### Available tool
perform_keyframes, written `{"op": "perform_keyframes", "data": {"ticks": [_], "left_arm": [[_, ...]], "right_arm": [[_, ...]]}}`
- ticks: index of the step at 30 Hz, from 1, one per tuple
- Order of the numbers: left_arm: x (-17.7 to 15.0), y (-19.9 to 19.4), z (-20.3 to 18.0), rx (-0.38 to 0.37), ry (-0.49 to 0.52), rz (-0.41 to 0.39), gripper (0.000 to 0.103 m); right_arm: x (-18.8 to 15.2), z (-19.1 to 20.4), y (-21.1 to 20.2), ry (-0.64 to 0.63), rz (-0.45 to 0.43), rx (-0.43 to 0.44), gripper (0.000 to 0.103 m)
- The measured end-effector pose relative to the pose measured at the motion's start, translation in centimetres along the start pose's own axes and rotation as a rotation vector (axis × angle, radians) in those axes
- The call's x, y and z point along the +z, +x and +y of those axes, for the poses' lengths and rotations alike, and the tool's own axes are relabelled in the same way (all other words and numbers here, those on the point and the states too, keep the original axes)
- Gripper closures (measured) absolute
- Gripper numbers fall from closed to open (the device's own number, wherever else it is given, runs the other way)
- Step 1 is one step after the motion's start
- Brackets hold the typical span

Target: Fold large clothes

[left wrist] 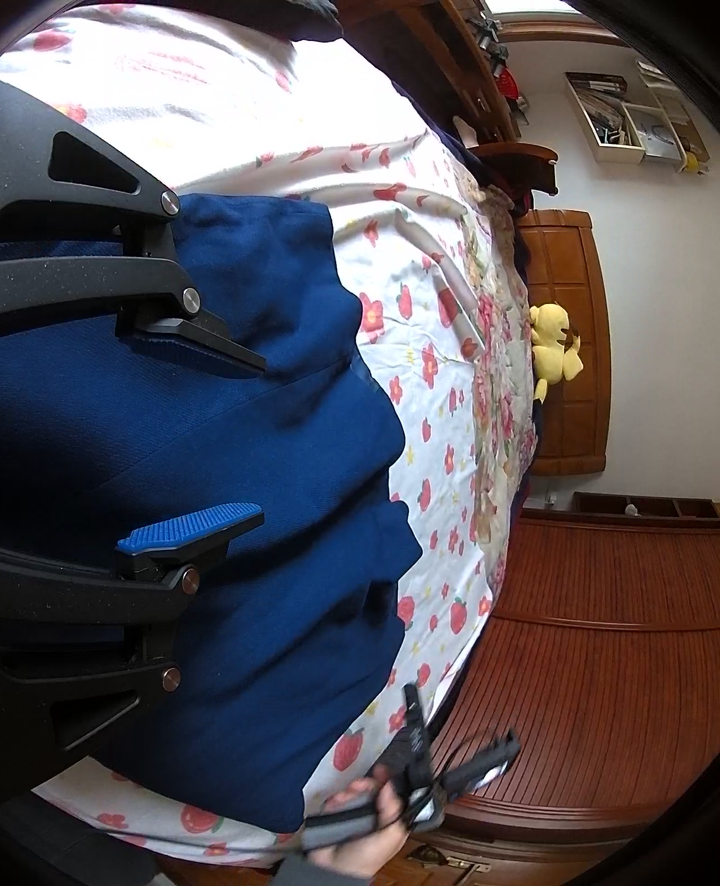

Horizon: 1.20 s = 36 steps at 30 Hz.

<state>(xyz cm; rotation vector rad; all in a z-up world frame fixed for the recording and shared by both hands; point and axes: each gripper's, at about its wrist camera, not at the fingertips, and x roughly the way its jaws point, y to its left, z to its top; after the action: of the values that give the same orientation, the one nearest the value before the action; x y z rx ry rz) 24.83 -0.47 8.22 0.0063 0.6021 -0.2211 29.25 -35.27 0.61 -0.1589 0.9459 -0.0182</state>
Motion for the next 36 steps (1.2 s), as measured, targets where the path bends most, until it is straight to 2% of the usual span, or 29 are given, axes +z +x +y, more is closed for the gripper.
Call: {"op": "perform_keyframes", "data": {"ticks": [7,12,15,16,18,19,26,31,36], "left_arm": [[-0.1,-0.3,0.0,0.005,0.001,-0.007,0.054],[-0.3,-0.9,-0.3,-0.018,0.006,-0.022,0.054],[-0.5,-1.6,-0.7,-0.03,0.012,-0.04,0.045],[-0.5,-1.8,-0.8,-0.032,0.016,-0.047,0.042],[-0.8,-2.3,-1.1,-0.029,0.026,-0.061,0.038],[-1.0,-2.6,-1.3,-0.028,0.035,-0.068,0.036],[-2.7,-4.0,-3.1,-0.048,0.079,-0.066,0.035],[-3.7,-4.5,-4.4,-0.085,0.092,-0.038,0.035],[-4.2,-4.4,-5.4,-0.105,0.109,-0.003,0.035]], "right_arm": [[-6.8,1.7,-5.4,-0.016,0.007,0.073,0.046],[-10.7,2.2,-7.8,-0.035,0.019,0.076,0.046],[-12.4,2.3,-8.7,-0.022,0.027,0.096,0.045],[-12.9,2.2,-8.9,-0.015,0.025,0.102,0.04],[-13.8,2.1,-9.4,0.003,0.011,0.114,0.027],[-14.0,2.1,-9.5,0.012,0.008,0.119,0.026],[-15.3,2.0,-9.1,0.041,0.056,0.126,0.025],[-16.5,1.5,-7.9,0.118,0.106,0.195,0.025],[-16.9,2.0,-7.4,0.134,0.112,0.208,0.025]]}}
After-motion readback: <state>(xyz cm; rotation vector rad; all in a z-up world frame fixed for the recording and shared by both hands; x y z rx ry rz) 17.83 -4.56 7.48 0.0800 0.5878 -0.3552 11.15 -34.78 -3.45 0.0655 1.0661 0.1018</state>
